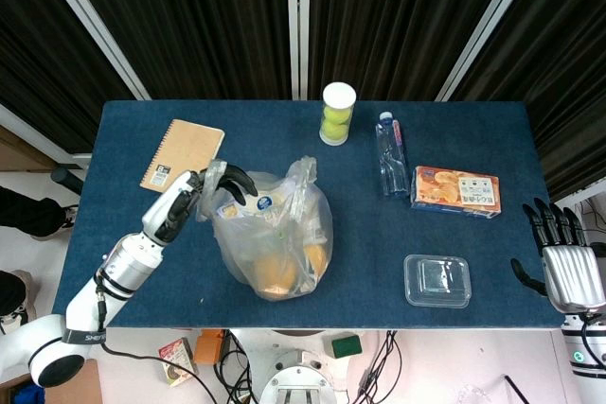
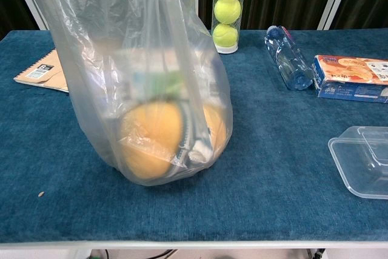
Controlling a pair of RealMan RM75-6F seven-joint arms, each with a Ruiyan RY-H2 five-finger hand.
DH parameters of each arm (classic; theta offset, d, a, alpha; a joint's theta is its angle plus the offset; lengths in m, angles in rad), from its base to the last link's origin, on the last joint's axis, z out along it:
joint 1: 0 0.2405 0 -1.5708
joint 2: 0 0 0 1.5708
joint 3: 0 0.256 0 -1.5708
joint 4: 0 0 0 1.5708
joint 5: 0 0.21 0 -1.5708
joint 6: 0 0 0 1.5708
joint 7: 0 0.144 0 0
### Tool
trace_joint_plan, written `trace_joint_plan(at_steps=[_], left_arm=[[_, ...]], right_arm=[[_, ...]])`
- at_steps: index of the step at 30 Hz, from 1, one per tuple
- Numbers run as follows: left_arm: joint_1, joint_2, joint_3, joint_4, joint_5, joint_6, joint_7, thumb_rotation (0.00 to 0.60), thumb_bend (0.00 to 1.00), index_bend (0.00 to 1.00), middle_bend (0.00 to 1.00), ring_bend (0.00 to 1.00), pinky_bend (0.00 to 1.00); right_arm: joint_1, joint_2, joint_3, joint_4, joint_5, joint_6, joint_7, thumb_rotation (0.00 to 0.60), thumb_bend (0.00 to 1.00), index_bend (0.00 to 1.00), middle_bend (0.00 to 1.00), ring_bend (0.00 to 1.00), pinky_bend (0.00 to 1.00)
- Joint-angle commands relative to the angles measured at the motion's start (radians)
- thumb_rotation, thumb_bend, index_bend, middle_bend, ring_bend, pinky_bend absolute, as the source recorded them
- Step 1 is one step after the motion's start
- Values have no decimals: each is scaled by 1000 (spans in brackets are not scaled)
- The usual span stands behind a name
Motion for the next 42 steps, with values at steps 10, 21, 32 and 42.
trace_joint_plan(at_steps=[10,21,32,42], left_arm=[[-8,0,-8,-16,-16,-13,-21,23,0,357,398,332,448],[-2,20,-18,-42,-39,-15,-19,23,0,356,393,331,440],[-10,53,-30,-89,-122,-72,-12,26,0,345,384,329,437],[-17,46,-43,-91,-149,-98,5,23,0,324,367,314,435]], right_arm=[[40,4,21,-35,-55,1,-21,600,291,0,0,0,0],[273,-83,164,-224,-151,-115,-146,600,151,0,0,0,0],[531,-269,295,-234,-114,-263,-160,600,104,0,0,0,0],[620,-330,343,-249,-74,-266,-185,600,104,0,0,0,0]])
